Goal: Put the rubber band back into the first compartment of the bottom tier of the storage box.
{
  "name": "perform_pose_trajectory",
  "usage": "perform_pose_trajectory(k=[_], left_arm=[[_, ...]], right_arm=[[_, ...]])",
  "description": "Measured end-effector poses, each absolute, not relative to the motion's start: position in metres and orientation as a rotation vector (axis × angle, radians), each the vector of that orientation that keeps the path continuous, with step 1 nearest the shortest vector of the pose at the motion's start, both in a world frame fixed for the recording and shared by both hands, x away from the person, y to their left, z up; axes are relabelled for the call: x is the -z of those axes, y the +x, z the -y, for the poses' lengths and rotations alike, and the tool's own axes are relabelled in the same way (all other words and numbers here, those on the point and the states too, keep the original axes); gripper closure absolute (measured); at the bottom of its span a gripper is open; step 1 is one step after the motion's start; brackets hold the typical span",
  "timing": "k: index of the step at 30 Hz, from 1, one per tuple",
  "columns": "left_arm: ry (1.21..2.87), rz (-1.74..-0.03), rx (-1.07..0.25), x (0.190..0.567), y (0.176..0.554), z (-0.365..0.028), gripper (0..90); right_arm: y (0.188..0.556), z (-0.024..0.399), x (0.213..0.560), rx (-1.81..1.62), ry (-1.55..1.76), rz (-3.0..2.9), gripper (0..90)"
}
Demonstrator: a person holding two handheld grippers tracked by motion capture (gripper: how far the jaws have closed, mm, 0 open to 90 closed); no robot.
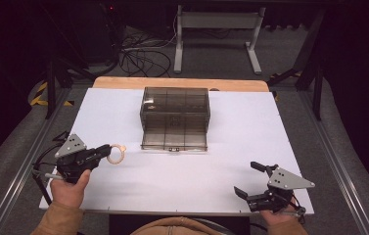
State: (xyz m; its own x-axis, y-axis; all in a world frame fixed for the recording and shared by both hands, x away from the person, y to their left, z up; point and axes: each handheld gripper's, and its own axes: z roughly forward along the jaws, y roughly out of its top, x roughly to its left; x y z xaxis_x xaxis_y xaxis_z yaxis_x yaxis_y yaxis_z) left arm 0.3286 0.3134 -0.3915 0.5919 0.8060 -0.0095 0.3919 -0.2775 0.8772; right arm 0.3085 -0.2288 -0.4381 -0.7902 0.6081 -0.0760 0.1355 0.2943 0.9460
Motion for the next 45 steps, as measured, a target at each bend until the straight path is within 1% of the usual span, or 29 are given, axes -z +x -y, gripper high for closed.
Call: perform_pose_trajectory(k=[10,23,45], left_arm=[[1.885,-0.933,-0.564,0.384,0.334,-0.31,83.5],[1.906,-0.885,-0.571,0.367,0.356,-0.286,83.4],[1.93,-0.855,-0.571,0.36,0.384,-0.258,83.4]], right_arm=[[0.308,0.229,0.438,-1.496,0.67,-2.146,3.5],[0.308,0.229,0.439,-1.498,0.672,-2.148,3.5],[0.309,0.228,0.44,-1.497,0.672,-2.154,3.5]])
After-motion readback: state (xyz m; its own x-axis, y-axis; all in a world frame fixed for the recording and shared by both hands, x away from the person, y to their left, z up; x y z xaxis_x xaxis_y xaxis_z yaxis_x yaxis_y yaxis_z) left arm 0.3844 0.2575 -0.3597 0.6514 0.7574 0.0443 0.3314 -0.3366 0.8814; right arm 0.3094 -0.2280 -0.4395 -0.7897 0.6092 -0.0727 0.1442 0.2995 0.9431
